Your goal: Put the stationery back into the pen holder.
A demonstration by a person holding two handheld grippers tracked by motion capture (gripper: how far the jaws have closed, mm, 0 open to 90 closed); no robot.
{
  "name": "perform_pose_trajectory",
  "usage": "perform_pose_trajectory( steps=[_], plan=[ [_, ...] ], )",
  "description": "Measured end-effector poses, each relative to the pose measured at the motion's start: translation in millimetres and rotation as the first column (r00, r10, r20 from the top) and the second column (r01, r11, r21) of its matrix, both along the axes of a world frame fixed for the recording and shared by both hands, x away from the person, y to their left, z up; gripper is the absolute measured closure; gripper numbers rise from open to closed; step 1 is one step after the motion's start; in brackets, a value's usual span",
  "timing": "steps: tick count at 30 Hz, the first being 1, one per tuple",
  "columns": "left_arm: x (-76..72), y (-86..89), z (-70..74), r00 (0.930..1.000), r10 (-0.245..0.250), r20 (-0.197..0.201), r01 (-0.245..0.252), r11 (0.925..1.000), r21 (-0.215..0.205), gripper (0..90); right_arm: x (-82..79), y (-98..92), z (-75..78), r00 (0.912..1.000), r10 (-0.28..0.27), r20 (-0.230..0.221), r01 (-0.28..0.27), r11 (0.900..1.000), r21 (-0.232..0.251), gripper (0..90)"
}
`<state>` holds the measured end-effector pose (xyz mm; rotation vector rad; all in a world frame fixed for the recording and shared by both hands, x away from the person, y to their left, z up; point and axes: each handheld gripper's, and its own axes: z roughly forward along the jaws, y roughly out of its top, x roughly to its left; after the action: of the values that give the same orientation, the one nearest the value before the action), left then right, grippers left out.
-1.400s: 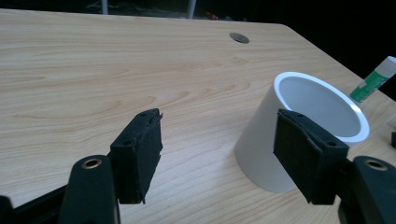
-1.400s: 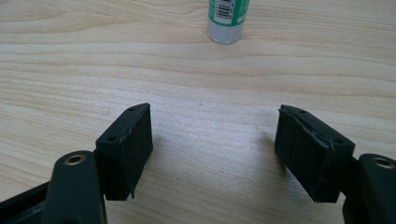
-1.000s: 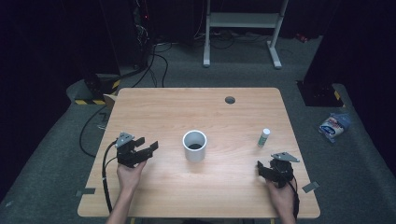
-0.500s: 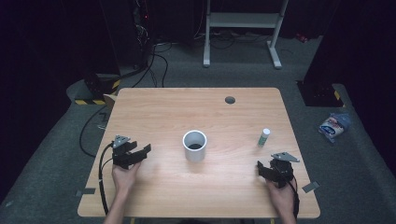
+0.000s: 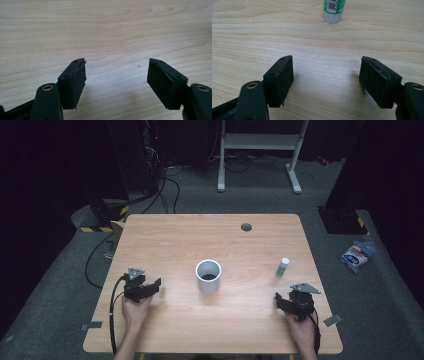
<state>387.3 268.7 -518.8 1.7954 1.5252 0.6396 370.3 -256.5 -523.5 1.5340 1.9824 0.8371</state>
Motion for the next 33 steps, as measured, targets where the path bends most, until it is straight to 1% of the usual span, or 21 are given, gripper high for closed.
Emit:
perform_pose_trajectory(
  steps=[2,3,4,5,6,8,12,14,16,18,19,22,24,26,27,29,31,33],
  plan=[
    [0.7,-0.6,-2.5,1.0,0.002,-0.003,-0.002,0.9998,0.022,31.4,0.0,0.0,0.0,1.0,0.0,0.0,0.0,1.0,0.0,27.6],
    [0.6,-1.3,-3.8,0.9999,0.006,-0.01,-0.006,0.9999,0.014,31.4,0.0,0.0,0.0,1.0,0.0,0.0,0.0,1.0,0.0,27.6],
    [0.8,-1.1,-5.0,0.9999,0.001,-0.016,-0.001,0.9998,0.022,31.4,0.0,0.0,0.0,1.0,0.0,0.0,0.0,1.0,0.0,27.6],
    [0.9,-1.7,-6.2,0.9997,-0.002,-0.026,0.003,0.9995,0.032,31.4,0.0,0.0,0.1,1.0,0.0,0.0,0.0,1.0,0.0,27.5],
    [0.8,-1.8,-7.0,0.9995,-0.009,-0.029,0.01,0.9985,0.054,31.4,0.1,-0.1,0.1,1.0,0.003,-0.001,-0.003,1.0,0.002,27.3],
    [0.1,-3.6,-8.2,0.9998,-0.011,-0.019,0.013,0.9972,0.074,31.3,0.2,-1.0,-0.1,0.9997,0.026,0.001,-0.026,1.0,0.0,26.9],
    [-0.9,-4.6,-9.2,0.9998,-0.019,-0.011,0.02,0.9971,0.074,31.0,0.4,-3.0,0.0,0.999,0.045,0.0,-0.045,0.999,0.0,26.9],
    [-1.2,-4.5,-8.9,0.9993,-0.036,-0.013,0.037,0.9959,0.082,31.0,0.2,-3.1,0.0,0.9989,0.047,-0.001,-0.047,0.999,0.002,26.9],
    [-2.0,-5.8,-9.0,0.9995,-0.028,-0.011,0.029,0.9962,0.083,31.2,0.2,-3.0,0.0,0.9989,0.047,-0.001,-0.047,0.999,0.001,26.8],
    [-2.9,-7.7,-9.1,0.9997,-0.024,-0.006,0.024,0.9958,0.088,31.2,0.2,-3.6,0.0,0.9982,0.059,-0.003,-0.059,0.998,-0.002,25.6],
    [-3.0,-7.9,-9.2,0.9997,-0.024,-0.005,0.025,0.9958,0.088,31.2,1.1,-4.8,0.6,0.9972,0.075,-0.008,-0.075,0.997,-0.005,25.8],
    [-2.2,-5.7,-9.1,0.9996,-0.026,-0.012,0.027,0.9967,0.077,30.9,4.3,-6.1,3.9,0.9948,0.093,-0.04,-0.094,0.996,-0.007,26.7],
    [-2.4,-6.1,-9.1,0.9996,-0.025,-0.013,0.026,0.9967,0.077,30.9,5.1,-7.8,5.2,0.9947,0.1,-0.025,-0.1,0.995,0.009,28.9],
    [-2.3,-6.1,-9.1,0.9996,-0.025,-0.013,0.026,0.9967,0.077,30.9,4.4,-9.4,7.6,0.9951,0.097,-0.017,-0.096,0.995,0.034,30.1],
    [-2.4,-6.0,-9.1,0.9996,-0.025,-0.013,0.026,0.9967,0.078,30.9,4.7,-10.4,8.3,0.9955,0.095,-0.009,-0.094,0.995,0.035,30.5],
    [-2.4,-6.1,-9.1,0.9996,-0.025,-0.013,0.026,0.9967,0.077,30.9,5.9,-12.5,10.3,0.9958,0.09,-0.014,-0.09,0.995,0.041,31.6],
    [-2.3,-6.0,-9.1,0.9996,-0.025,-0.013,0.026,0.9967,0.077,30.9,7.9,-14.7,12.1,0.9968,0.079,-0.017,-0.077,0.994,0.073,33.4],
    [-2.1,-5.7,-9.1,0.9996,-0.026,-0.012,0.027,0.9966,0.078,30.8,10.5,-16.0,14.4,0.9968,0.078,-0.013,-0.077,0.993,0.085,34.3]
  ],
)
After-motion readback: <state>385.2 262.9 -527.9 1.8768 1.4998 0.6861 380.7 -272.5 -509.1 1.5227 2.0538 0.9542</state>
